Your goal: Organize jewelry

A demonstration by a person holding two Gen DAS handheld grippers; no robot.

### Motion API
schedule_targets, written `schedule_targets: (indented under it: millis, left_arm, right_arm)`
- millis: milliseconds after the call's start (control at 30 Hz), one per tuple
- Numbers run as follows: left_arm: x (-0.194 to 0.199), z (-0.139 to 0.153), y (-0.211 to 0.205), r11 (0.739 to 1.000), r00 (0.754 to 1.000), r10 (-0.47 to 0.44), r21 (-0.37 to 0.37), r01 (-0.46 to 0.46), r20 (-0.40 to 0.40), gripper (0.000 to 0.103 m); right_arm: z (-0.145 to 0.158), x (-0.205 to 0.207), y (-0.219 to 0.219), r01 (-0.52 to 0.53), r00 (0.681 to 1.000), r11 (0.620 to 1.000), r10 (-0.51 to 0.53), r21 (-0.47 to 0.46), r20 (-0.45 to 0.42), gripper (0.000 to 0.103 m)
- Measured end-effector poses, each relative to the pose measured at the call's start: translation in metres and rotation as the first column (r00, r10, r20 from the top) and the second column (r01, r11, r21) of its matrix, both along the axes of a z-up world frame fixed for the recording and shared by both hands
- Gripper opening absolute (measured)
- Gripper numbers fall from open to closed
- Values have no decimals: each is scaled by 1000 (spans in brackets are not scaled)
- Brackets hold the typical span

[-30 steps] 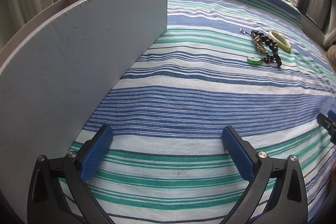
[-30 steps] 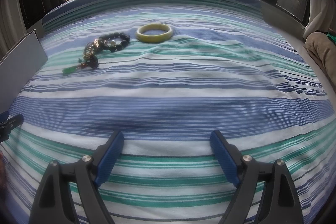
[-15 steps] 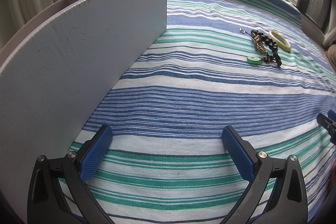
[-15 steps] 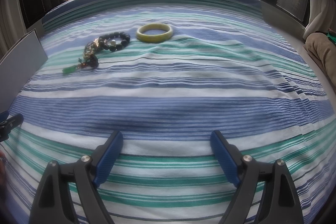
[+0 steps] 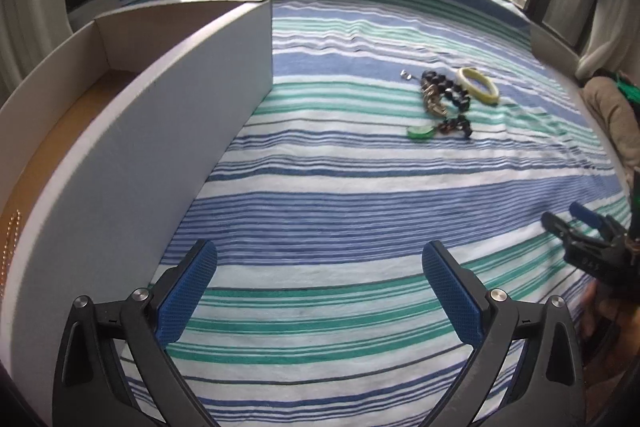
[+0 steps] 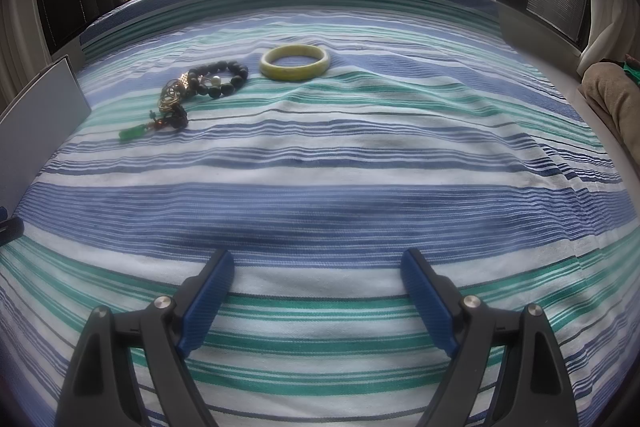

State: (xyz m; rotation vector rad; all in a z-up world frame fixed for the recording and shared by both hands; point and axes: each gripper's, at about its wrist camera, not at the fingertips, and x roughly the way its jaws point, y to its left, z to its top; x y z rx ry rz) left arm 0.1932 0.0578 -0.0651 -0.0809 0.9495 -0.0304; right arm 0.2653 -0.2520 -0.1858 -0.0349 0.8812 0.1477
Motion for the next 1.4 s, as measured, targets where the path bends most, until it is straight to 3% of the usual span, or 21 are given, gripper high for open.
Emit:
schedule_targets:
  millis: [100,233,467,533,667,767,900,967,1000,1200,1400]
  left_arm:
    - [18,22,-26,994,995,-101,-41,101,2,102]
    - [63,18,-69,980,979,-199,-38,198,-34,102]
    - [139,-17,-124,976,976,-218,-34,217,-22,102]
    - [152,-31,-137,971,969,-240,-21,239,-58,102]
    - [157,-56,-141,974,970,-212,54,219,-116,101]
    - [150,-56,-138,972,973,-208,87,217,-102,96]
    - [141,-49,-132,972,974,-211,90,218,-81,62]
    - [138,-44,-128,972,975,-210,89,217,-77,17]
    - [136,-43,-126,973,975,-208,82,215,-82,8]
    - [115,-31,-112,979,979,-197,50,200,-58,7]
    - [75,0,-76,985,986,-168,-35,168,-3,7]
  right_arm:
    - [0,0,0,0,1000,1000,0,0,0,88]
    - [0,0,0,0,1000,1000,0,0,0,88]
    - [0,0,0,0,1000,1000,0,0,0,88]
    - [0,0,0,0,1000,1000,0,0,0,88]
    - [0,0,0,1,1000,1000,-1,1,0,88]
    - [0,0,0,1,1000,1000,-1,0,0,88]
    - [0,0,0,1,1000,1000,-1,1,0,88]
    - [0,0,0,1,1000,1000,-1,0,0,88]
    - [0,0,0,1,1000,1000,-1,0,0,88]
    - [0,0,0,1,1000,1000,-1,0,0,88]
    - [0,0,0,1,1000,1000,-1,1,-1,88]
